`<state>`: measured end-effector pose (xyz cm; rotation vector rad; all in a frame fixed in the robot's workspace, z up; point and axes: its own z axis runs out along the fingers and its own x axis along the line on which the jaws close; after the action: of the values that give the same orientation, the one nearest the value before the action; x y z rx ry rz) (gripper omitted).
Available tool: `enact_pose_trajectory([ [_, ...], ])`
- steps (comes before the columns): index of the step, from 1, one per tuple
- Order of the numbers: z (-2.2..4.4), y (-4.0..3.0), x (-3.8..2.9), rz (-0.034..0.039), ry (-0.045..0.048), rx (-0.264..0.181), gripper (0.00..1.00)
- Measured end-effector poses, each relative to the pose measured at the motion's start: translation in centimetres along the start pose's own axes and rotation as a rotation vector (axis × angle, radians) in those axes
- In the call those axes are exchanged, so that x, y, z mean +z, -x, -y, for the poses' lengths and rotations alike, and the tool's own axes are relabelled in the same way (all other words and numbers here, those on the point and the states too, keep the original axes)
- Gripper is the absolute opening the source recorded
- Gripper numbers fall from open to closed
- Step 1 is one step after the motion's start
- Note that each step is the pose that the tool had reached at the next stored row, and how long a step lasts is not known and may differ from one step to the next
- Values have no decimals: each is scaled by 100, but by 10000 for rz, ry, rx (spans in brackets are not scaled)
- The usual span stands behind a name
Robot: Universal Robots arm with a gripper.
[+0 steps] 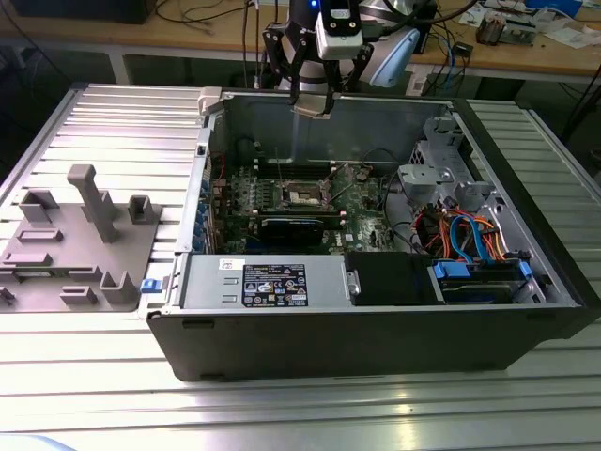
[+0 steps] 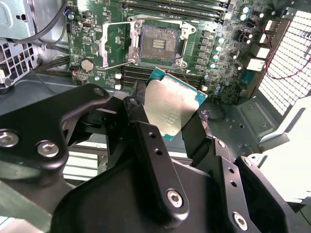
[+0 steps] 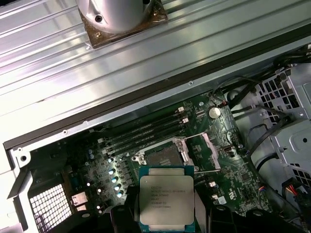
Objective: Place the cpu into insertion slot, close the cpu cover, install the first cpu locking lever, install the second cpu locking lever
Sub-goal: 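Place the cpu into insertion slot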
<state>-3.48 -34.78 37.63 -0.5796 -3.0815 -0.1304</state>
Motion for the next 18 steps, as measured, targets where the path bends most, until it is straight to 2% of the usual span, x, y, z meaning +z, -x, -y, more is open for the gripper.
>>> enact_pose_trajectory([
  [8,0,0,0,3,0,34,54],
  [11,0,0,0,22,4,265,54],
  [12,0,1,0,42,8,516,54],
  [15,0,1,1,65,13,801,54],
  [18,0,1,1,67,14,827,54],
])
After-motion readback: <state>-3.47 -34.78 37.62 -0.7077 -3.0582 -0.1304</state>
